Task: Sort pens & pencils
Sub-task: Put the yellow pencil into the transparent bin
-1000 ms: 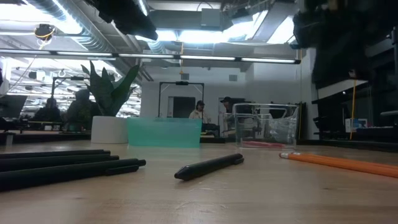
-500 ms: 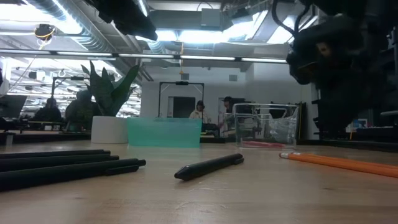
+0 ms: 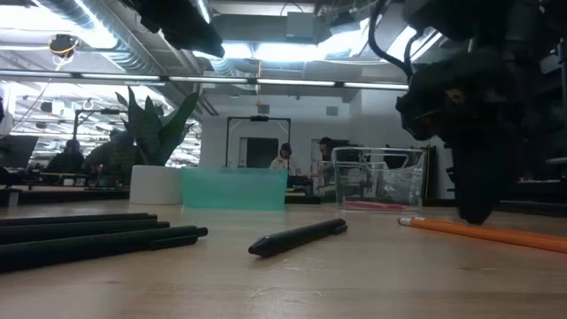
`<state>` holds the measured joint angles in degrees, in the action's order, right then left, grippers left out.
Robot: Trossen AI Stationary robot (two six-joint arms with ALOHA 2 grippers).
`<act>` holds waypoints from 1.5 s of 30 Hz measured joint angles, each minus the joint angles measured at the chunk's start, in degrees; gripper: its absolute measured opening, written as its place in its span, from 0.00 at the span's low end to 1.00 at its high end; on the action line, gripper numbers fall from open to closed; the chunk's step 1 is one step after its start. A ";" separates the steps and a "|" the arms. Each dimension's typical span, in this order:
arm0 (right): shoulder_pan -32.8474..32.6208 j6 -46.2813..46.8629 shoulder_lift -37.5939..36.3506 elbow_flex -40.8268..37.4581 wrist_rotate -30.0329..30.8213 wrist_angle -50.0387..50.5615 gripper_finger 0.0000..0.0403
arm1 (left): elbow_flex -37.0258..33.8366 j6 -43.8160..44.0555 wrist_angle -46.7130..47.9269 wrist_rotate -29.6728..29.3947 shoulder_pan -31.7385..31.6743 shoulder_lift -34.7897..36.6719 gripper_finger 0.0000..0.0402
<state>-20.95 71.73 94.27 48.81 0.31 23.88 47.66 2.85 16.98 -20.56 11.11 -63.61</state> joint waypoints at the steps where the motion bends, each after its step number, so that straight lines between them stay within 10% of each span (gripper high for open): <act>1: 0.04 -0.37 -0.05 0.71 0.42 1.05 0.17 | 0.00 0.01 0.01 0.00 0.00 0.00 0.49; 45: 4.32 1.30 5.33 3.61 1.15 18.91 0.17 | 0.00 -0.02 0.10 0.02 0.00 0.00 0.49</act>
<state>-16.63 73.03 99.59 52.42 1.46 42.80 47.66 2.83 17.08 -20.53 11.11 -63.61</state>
